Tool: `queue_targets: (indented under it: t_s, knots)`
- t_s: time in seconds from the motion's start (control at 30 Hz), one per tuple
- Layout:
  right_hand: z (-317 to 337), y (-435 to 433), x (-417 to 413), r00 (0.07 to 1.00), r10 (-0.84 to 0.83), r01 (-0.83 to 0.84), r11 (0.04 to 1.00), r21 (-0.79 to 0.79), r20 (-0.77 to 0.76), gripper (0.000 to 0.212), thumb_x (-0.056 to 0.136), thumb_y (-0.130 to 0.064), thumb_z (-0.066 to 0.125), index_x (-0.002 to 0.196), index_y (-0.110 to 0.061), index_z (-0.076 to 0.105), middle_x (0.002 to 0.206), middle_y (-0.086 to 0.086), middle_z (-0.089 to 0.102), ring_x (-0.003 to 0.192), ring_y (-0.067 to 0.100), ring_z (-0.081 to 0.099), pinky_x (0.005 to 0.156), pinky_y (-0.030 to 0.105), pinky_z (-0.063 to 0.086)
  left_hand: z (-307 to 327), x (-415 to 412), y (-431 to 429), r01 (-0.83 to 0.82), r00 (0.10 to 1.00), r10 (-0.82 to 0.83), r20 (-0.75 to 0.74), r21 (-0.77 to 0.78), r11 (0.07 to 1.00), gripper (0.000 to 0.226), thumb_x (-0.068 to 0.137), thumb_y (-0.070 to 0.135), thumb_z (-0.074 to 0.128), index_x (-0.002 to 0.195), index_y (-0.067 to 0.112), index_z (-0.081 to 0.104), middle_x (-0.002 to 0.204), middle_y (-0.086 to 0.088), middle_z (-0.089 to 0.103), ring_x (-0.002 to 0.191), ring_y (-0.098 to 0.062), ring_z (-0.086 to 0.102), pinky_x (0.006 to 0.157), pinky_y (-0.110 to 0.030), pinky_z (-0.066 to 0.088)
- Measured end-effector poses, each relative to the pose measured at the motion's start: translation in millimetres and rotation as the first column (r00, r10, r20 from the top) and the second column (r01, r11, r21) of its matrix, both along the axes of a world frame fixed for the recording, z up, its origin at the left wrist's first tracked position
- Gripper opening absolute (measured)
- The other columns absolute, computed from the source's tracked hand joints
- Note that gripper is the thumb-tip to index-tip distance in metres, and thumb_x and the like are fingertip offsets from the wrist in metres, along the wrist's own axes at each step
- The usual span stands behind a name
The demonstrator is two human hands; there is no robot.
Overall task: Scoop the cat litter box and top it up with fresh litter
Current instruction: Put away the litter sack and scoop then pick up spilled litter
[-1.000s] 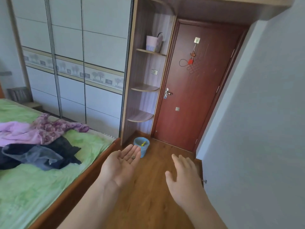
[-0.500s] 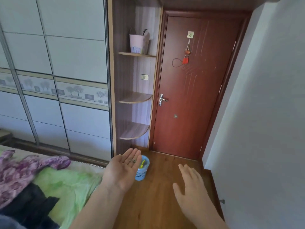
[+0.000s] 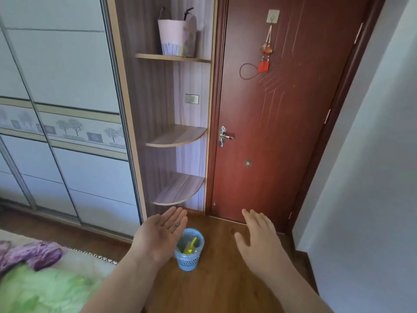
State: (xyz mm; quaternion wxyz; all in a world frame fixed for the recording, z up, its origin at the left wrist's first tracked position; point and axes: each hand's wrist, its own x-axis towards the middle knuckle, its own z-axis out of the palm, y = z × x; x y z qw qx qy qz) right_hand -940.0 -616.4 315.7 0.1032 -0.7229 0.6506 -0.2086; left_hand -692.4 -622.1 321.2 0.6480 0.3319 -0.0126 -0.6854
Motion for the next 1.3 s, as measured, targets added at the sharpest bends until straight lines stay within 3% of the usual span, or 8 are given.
queue_targets:
  t_s: [0.17, 0.47, 0.73, 0.87, 1.07, 1.2, 1.3]
  knots:
    - [-6.9, -124.3, 7.0, 0.999, 0.046, -0.047, 0.999, 0.025, 0.019, 0.064, 0.101, -0.044, 0.043, 0.158, -0.025, 0.022, 0.163, -0.003, 0.025, 0.152, 0.019, 0.012, 0.122, 0.036, 0.017, -9.4, 3.6, -96.3, -0.062, 0.998, 0.062, 0.005, 0.031, 0.998, 0.04, 0.106, 0.015, 0.027, 0.121, -0.009, 0.055, 0.116, -0.025, 0.067, 0.106, -0.035, 0.063, 0.082, -0.043, 0.05]
    - [-28.4, -306.9, 48.1, 0.993, 0.113, -0.112, 0.991, 0.067, -0.018, 0.064, 0.1, -0.043, 0.044, 0.157, -0.024, 0.024, 0.163, -0.001, 0.025, 0.151, 0.021, 0.013, 0.123, 0.04, 0.022, -57.9, 20.1, -265.7, -0.091, 0.995, 0.095, -0.021, 0.154, 0.984, 0.04, 0.106, 0.016, 0.027, 0.12, -0.008, 0.056, 0.12, -0.024, 0.065, 0.109, -0.036, 0.061, 0.102, -0.044, 0.045]
    - [-62.9, -475.4, 95.4, 0.993, 0.115, -0.109, 0.986, 0.128, -0.036, 0.061, 0.101, -0.041, 0.044, 0.157, -0.025, 0.025, 0.162, -0.004, 0.025, 0.15, 0.02, 0.013, 0.121, 0.035, 0.017, -113.4, 49.6, -452.7, 0.021, 1.0, -0.026, 0.016, 0.25, 0.968, 0.041, 0.107, 0.02, 0.03, 0.116, -0.007, 0.059, 0.117, -0.024, 0.065, 0.107, -0.035, 0.063, 0.096, -0.044, 0.048]
    - [-110.7, -529.3, 102.8, 0.994, 0.105, -0.103, 0.975, 0.195, 0.0, 0.055, 0.099, -0.03, 0.049, 0.151, -0.019, 0.038, 0.156, 0.001, 0.038, 0.146, 0.021, 0.026, 0.122, 0.036, 0.022, -169.7, 57.1, -517.7, 0.074, 0.997, -0.071, -0.023, 0.39, 0.918, 0.041, 0.107, 0.023, 0.033, 0.116, -0.005, 0.06, 0.121, -0.023, 0.065, 0.105, -0.034, 0.066, 0.086, -0.043, 0.056]
    - [-212.9, -569.7, 99.8, 0.987, 0.103, -0.145, 0.907, 0.396, 0.126, 0.048, 0.096, -0.01, 0.051, 0.143, -0.02, 0.05, 0.143, -0.004, 0.048, 0.136, 0.011, 0.036, 0.109, 0.02, 0.024, -279.9, 64.5, -553.1, 0.047, 0.997, -0.003, -0.079, 0.562, 0.826, 0.041, 0.102, 0.017, 0.032, 0.117, -0.011, 0.058, 0.12, -0.028, 0.064, 0.113, -0.038, 0.062, 0.099, -0.044, 0.049]
    - [-303.1, -603.4, 111.5, 0.982, 0.119, -0.178, 0.835, 0.521, 0.145, 0.047, 0.095, -0.009, 0.05, 0.141, -0.022, 0.052, 0.14, -0.007, 0.051, 0.131, 0.01, 0.041, 0.112, 0.024, 0.032, -364.8, 69.0, -580.0, -0.034, 0.992, 0.108, -0.072, 0.661, 0.75, 0.037, 0.1, 0.01, 0.034, 0.119, -0.011, 0.056, 0.11, -0.028, 0.066, 0.097, -0.037, 0.068, 0.08, -0.042, 0.061]
    - [-371.5, -627.0, 123.7, 0.978, 0.147, -0.207, 0.799, 0.564, 0.151, 0.044, 0.094, -0.01, 0.052, 0.137, -0.02, 0.057, 0.135, -0.006, 0.057, 0.127, 0.01, 0.048, 0.108, 0.017, 0.03, -429.3, 71.3, -598.0, -0.065, 0.988, 0.146, -0.049, 0.726, 0.684, 0.038, 0.102, 0.015, 0.033, 0.116, -0.01, 0.057, 0.121, -0.029, 0.062, 0.097, -0.037, 0.068, 0.081, -0.043, 0.06]
